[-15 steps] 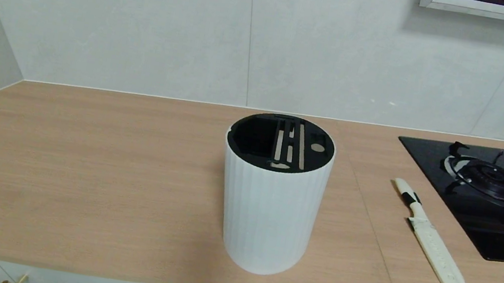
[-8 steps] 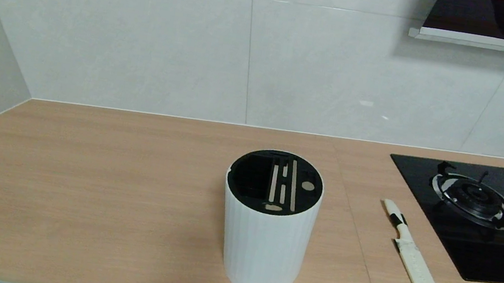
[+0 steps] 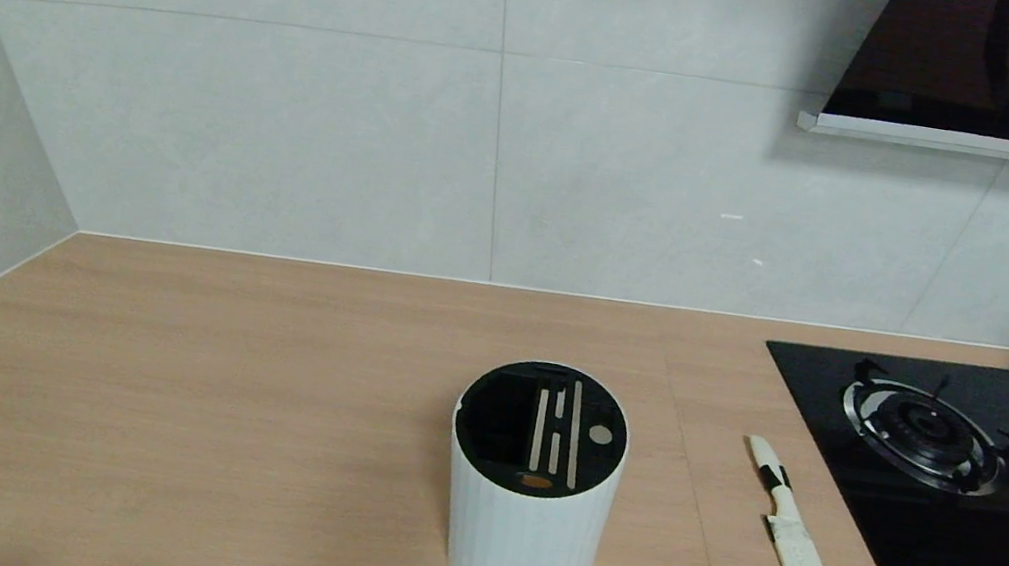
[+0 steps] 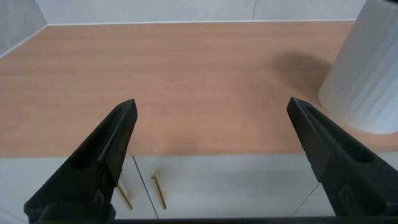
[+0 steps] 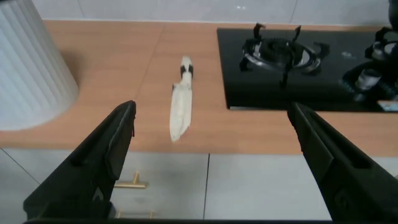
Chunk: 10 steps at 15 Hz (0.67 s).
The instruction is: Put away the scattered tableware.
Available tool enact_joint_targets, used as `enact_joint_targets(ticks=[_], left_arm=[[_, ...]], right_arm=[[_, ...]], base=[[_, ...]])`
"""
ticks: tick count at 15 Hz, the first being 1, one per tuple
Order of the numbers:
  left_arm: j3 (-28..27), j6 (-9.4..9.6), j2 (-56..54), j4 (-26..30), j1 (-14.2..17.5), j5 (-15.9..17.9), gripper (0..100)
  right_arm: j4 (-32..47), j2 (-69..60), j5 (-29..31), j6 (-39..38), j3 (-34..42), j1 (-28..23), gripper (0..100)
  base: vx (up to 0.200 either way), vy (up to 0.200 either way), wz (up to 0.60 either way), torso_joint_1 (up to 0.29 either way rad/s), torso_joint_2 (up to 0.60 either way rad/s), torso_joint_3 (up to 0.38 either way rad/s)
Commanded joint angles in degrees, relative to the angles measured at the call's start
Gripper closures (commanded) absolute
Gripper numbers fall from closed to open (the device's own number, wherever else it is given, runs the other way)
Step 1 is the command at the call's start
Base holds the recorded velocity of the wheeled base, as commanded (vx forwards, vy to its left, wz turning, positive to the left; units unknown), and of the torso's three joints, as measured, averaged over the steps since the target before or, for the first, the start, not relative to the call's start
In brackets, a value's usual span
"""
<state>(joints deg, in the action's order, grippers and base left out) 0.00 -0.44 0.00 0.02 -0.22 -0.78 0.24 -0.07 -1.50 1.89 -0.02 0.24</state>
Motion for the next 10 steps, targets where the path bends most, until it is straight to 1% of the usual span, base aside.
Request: enact_joint_targets(ticks=[1, 3, 10], left_arm=[[0.00, 0.00, 0.00, -0.02, 0.04, -0.01, 0], [0.00, 0.00, 0.00, -0.02, 0.04, -0.01, 0], [0.00, -0.09, 0.00, -0.02, -0.04, -0.01, 0]], right_arm=[[0.02, 0.07, 0.01, 0.04, 0.02, 0.02, 0], [0.02, 0.07, 0.01, 0.04, 0.02, 0.02, 0], [0.02, 0.07, -0.08, 0.22, 0.02, 0.02, 0]], base=[[0.000, 0.000, 0.00, 0.198, -0.40, -0.203], [0.000, 0.000, 0.00, 0.146, -0.31, -0.156], [0.000, 0.000, 0.00, 0.000, 0.00, 0.000]])
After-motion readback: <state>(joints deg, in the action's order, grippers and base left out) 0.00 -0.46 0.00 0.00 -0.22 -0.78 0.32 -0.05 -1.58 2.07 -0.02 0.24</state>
